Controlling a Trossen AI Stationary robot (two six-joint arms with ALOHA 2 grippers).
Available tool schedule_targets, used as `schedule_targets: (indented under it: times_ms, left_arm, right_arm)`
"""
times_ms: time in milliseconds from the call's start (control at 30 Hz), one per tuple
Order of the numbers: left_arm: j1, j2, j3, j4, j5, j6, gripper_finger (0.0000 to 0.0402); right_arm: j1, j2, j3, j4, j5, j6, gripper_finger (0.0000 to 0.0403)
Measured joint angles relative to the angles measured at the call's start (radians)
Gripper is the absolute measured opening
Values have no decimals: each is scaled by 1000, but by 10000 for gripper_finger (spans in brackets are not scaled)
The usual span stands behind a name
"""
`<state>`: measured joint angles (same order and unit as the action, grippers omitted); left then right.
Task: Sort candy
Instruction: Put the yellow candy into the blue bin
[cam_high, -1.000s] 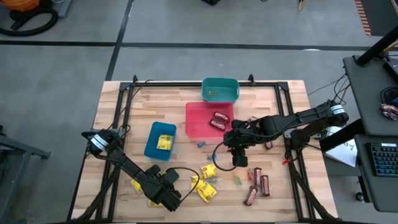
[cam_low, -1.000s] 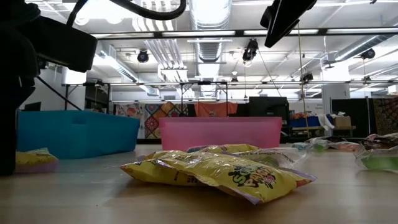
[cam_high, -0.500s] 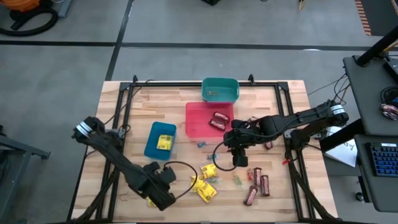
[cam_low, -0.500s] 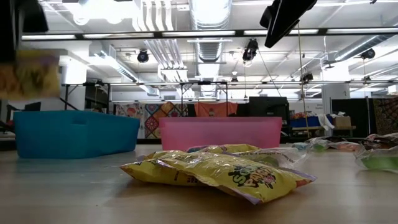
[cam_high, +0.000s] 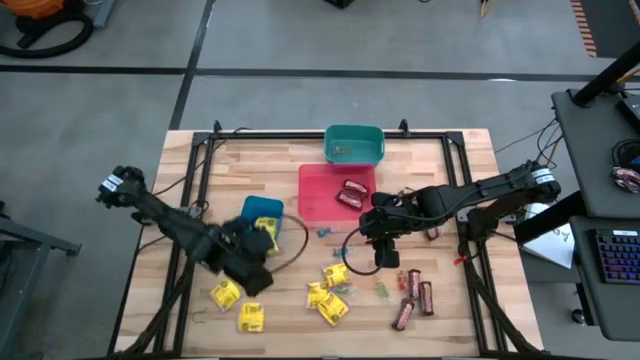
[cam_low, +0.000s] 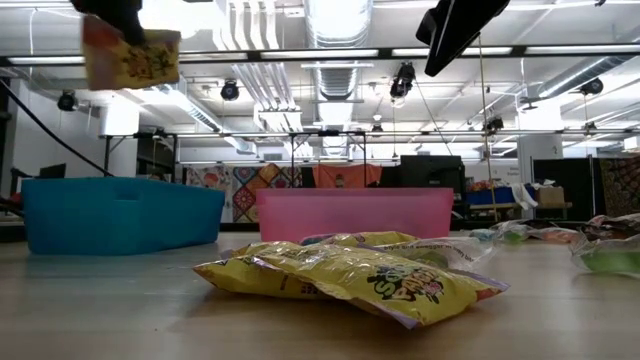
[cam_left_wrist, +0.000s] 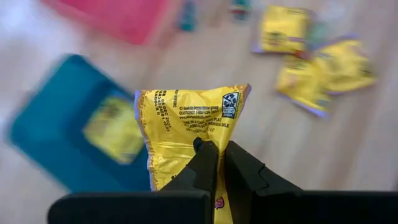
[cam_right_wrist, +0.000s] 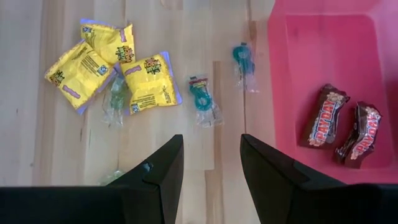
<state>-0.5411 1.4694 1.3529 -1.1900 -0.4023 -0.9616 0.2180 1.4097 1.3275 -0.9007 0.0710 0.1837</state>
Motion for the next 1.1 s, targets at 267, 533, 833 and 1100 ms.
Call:
schedule_targets:
  times_ms: [267, 533, 833, 1100]
  left_arm:
    - [202, -32, -16, -30, -29, 192, 0]
    - [317, -37, -119, -35, 13, 476, 0]
    - [353, -93, -252, -33, 25, 639, 0]
    - [358, -162, -354, -16, 24, 772, 0]
  right_arm:
    - [0, 0, 0, 1, 8, -1, 150]
    - [0, 0, 0, 1, 9, 4, 150]
    - [0, 0, 0, 10, 9, 24, 150]
    - [0, 0, 0, 29, 9, 23, 150]
